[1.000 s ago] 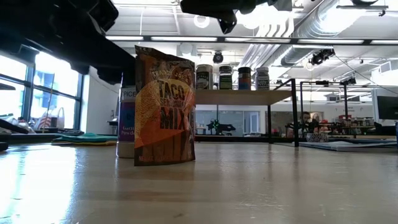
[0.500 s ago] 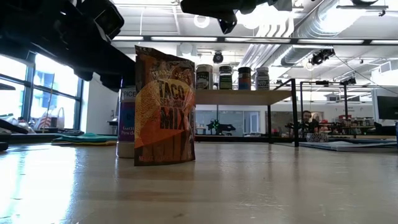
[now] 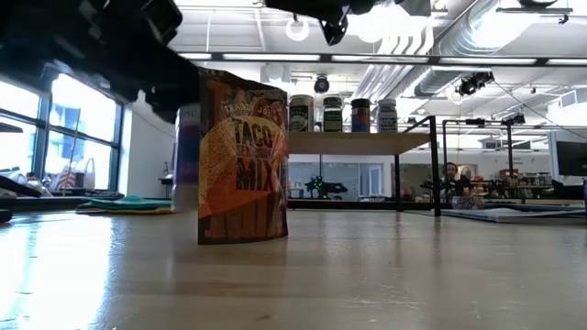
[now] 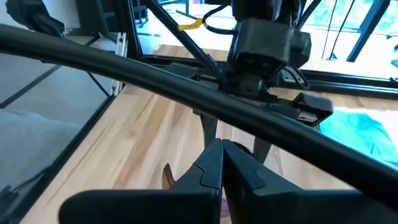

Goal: Shelf spices
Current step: Put the violet spice bottle on the shelf

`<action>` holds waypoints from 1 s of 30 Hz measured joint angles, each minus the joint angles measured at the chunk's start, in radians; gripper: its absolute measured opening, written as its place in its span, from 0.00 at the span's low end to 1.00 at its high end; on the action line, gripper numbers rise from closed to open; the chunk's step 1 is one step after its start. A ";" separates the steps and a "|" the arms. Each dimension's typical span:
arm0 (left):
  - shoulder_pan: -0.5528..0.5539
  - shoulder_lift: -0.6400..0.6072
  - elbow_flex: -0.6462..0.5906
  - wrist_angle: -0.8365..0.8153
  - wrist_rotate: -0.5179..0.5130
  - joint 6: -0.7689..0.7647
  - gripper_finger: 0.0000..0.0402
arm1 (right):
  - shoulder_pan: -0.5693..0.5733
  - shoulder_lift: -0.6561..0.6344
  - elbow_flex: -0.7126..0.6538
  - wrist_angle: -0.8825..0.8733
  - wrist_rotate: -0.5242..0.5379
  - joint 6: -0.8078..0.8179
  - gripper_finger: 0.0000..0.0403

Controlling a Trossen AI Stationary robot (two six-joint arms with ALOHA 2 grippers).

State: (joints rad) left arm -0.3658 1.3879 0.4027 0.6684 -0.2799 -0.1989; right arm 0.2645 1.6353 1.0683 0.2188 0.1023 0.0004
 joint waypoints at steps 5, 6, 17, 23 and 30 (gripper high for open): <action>0.037 -0.121 0.067 -0.183 0.017 0.054 0.48 | 0.014 -0.052 0.000 -0.004 0.001 -0.005 0.00; 0.048 -0.155 0.088 -0.232 0.018 0.077 0.48 | 0.018 -0.070 0.000 -0.007 0.001 -0.005 0.00; 0.327 -0.301 0.400 -0.587 0.129 0.289 0.48 | 0.090 -0.211 0.000 -0.154 0.240 -0.027 0.00; 0.541 -0.201 0.588 -0.751 0.178 0.409 0.48 | 0.103 -0.216 0.000 -0.181 0.311 -0.025 0.00; 0.818 -0.051 0.752 -0.835 0.382 0.397 0.48 | 0.103 -0.216 0.000 -0.194 0.312 -0.019 0.00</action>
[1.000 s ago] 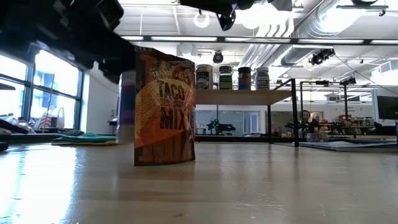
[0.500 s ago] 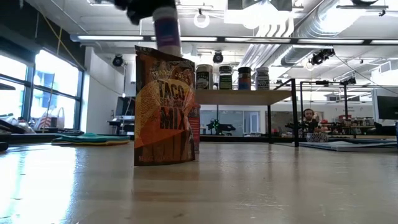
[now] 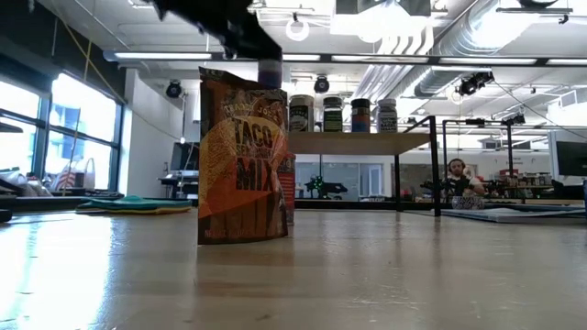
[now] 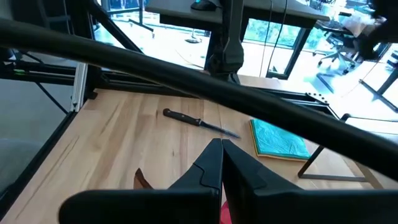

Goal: Shelf spices
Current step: Put the violet spice bottle on the shelf

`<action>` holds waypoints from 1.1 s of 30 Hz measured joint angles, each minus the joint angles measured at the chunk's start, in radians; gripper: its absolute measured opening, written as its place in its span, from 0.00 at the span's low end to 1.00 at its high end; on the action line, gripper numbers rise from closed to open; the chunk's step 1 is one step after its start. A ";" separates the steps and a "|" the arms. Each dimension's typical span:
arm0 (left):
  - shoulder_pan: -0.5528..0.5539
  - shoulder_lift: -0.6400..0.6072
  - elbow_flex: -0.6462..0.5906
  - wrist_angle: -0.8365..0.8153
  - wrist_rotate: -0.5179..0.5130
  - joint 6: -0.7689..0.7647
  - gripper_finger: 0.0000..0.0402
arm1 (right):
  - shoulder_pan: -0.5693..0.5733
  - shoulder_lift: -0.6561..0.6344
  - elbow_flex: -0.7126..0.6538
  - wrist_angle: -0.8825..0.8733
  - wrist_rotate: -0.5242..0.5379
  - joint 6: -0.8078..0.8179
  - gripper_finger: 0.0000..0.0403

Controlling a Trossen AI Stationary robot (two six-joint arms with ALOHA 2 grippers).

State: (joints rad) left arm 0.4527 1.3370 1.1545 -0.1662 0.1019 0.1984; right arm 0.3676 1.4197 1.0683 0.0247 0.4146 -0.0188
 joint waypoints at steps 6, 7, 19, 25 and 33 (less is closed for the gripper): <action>0.152 0.113 0.047 -0.003 0.143 -0.058 0.48 | 0.000 0.000 0.000 -0.010 0.000 0.003 0.00; 0.166 0.128 0.047 -0.002 0.160 -0.061 0.48 | 0.000 0.000 0.000 -0.011 0.000 0.003 0.00; 0.182 0.177 0.048 0.032 0.156 -0.056 0.58 | 0.000 0.000 0.000 -0.036 0.000 0.021 0.00; 0.182 0.176 0.048 0.061 0.147 -0.031 0.59 | 0.000 0.000 0.000 -0.036 -0.001 0.023 0.00; 0.189 0.176 0.048 0.077 0.094 0.053 0.64 | 0.000 0.000 0.000 -0.036 -0.001 0.022 0.00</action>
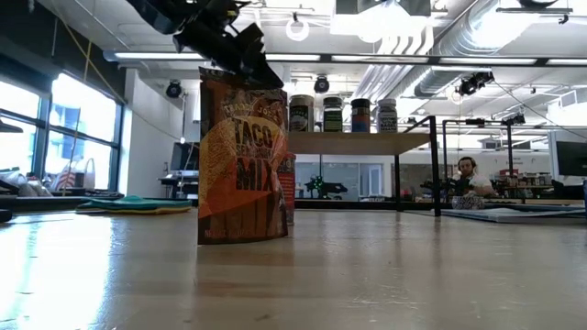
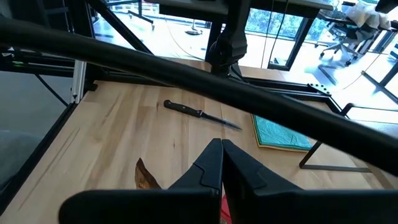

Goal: Shelf spices
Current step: Put the violet spice bottle on the shelf, then put the red spice can on the shelf

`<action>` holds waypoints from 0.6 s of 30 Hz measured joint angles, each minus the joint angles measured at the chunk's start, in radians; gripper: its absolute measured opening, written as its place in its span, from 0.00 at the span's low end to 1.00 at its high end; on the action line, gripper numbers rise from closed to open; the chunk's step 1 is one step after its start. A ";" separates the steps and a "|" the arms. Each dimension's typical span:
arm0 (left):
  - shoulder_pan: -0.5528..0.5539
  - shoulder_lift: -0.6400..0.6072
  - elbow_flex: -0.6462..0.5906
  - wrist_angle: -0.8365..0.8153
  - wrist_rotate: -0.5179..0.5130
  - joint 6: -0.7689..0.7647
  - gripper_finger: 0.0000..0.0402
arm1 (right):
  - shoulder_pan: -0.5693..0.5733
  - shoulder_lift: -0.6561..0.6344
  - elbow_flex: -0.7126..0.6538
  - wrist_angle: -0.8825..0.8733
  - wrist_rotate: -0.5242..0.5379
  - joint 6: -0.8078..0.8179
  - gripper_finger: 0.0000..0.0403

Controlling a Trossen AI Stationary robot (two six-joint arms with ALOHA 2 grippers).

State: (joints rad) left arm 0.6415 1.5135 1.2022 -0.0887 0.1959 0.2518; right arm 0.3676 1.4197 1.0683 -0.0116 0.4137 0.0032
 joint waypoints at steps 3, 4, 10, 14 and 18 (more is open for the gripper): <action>-0.005 0.000 0.000 0.029 -0.001 0.038 0.64 | 0.000 0.000 0.000 0.000 0.000 0.000 0.00; -0.008 0.000 0.000 0.037 -0.002 0.039 0.64 | 0.000 0.000 0.000 0.000 0.000 0.000 0.00; -0.041 -0.045 -0.001 0.022 -0.022 0.041 0.64 | 0.007 0.000 0.000 -0.026 -0.001 0.000 0.00; -0.088 -0.117 -0.001 -0.053 -0.110 0.051 0.64 | 0.015 0.000 0.000 -0.060 0.000 0.009 0.00; -0.168 -0.203 -0.001 -0.195 -0.157 0.065 0.64 | 0.016 0.000 -0.013 -0.103 -0.002 0.052 0.00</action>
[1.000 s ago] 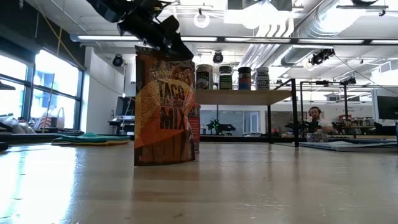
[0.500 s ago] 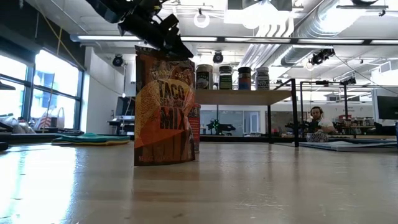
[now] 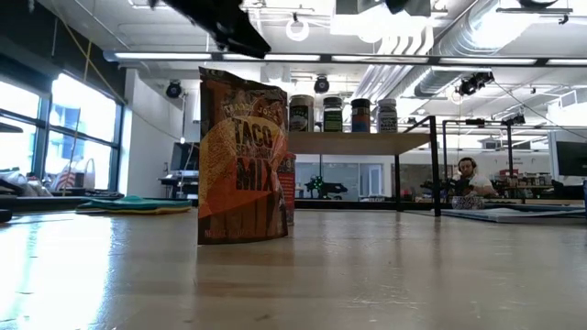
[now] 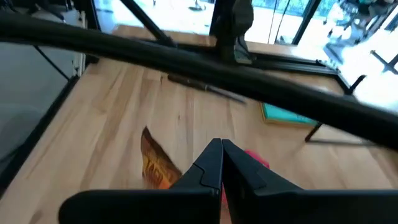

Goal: Shelf spices
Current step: Put the red spice can on the shelf

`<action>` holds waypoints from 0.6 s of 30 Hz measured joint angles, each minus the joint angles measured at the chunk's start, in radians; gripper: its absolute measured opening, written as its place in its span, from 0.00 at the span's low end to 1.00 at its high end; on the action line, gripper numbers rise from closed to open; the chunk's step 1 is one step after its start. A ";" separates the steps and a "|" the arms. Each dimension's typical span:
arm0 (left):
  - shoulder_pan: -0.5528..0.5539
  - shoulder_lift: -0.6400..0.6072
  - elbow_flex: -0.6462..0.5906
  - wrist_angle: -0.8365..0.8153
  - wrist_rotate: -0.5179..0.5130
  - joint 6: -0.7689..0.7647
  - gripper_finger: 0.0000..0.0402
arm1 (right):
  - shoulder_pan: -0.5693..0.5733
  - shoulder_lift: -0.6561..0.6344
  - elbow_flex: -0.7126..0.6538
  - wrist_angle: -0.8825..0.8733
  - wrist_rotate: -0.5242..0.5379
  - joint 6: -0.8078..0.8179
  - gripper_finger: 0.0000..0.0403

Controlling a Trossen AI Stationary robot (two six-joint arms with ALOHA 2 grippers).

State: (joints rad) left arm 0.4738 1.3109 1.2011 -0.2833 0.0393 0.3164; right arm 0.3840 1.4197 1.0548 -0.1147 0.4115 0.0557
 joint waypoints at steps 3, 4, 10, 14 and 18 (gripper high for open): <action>-0.087 -0.063 -0.032 -0.089 -0.057 -0.020 0.64 | -0.004 0.000 -0.068 0.031 0.000 0.010 0.00; -0.119 -0.085 -0.058 -0.102 -0.087 -0.030 0.64 | -0.009 0.000 -0.102 0.065 0.000 0.019 0.00; -0.331 -0.210 -0.264 -0.112 -0.267 -0.149 0.64 | -0.042 0.000 -0.301 0.393 -0.008 0.125 0.00; -0.475 -0.268 -0.394 -0.078 -0.295 -0.282 0.64 | -0.057 0.000 -0.395 0.560 -0.060 0.127 0.01; -0.602 -0.279 -0.508 0.025 -0.297 -0.406 0.64 | -0.067 0.015 -0.417 0.577 -0.063 0.132 0.08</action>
State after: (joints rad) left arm -0.1283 1.0322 0.6933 -0.2578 -0.2574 -0.0892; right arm 0.3174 1.4347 0.6381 0.4624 0.3485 0.1875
